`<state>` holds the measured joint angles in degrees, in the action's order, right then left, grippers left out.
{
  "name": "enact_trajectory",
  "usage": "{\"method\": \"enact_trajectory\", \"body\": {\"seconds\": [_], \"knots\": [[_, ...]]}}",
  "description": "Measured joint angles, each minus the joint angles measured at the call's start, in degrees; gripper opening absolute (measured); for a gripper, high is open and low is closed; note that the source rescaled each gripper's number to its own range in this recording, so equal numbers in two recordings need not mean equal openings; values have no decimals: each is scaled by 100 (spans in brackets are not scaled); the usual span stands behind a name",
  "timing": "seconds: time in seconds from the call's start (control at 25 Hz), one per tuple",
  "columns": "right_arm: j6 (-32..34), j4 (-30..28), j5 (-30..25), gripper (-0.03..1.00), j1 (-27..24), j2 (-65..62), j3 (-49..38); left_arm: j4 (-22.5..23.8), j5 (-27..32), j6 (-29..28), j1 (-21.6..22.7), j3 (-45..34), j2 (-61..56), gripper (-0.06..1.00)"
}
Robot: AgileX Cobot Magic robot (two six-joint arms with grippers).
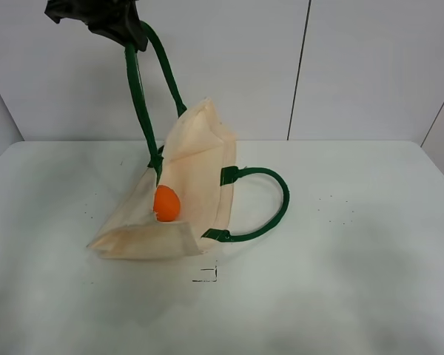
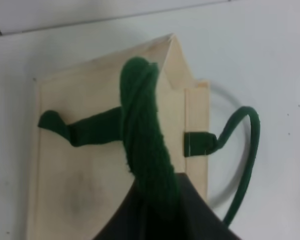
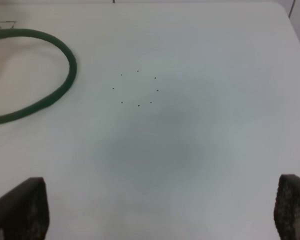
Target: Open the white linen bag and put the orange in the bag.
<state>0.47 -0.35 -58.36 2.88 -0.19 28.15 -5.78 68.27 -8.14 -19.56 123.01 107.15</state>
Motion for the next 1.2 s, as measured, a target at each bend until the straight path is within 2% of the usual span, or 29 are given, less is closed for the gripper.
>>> {"method": "enact_trajectory", "body": {"seconds": [0.28,0.4,0.48,0.56,0.72,0.76,0.88,1.08,1.2], "knots": [[0,0,0,100,0,0,0,-462,-534,0,-18,-709,833,0],[0,0,0,100,0,0,0,-504,-625,76,-18,-866,1369,0],[-3,0,0,100,0,0,0,-510,-671,213,-18,-890,1628,4],[-11,0,0,100,0,0,0,-510,-715,272,-18,-902,1762,17],[-47,0,0,100,0,0,0,-510,-877,297,-18,-902,1781,63],[-47,0,0,100,0,0,0,-502,-907,299,-18,-902,1782,71],[-47,0,0,100,0,0,0,-179,-902,305,-18,-902,1782,79],[-47,0,0,100,0,0,0,992,-661,93,19,-902,1782,82],[-47,0,0,100,0,0,0,1124,-569,54,178,-902,1782,82]]}}
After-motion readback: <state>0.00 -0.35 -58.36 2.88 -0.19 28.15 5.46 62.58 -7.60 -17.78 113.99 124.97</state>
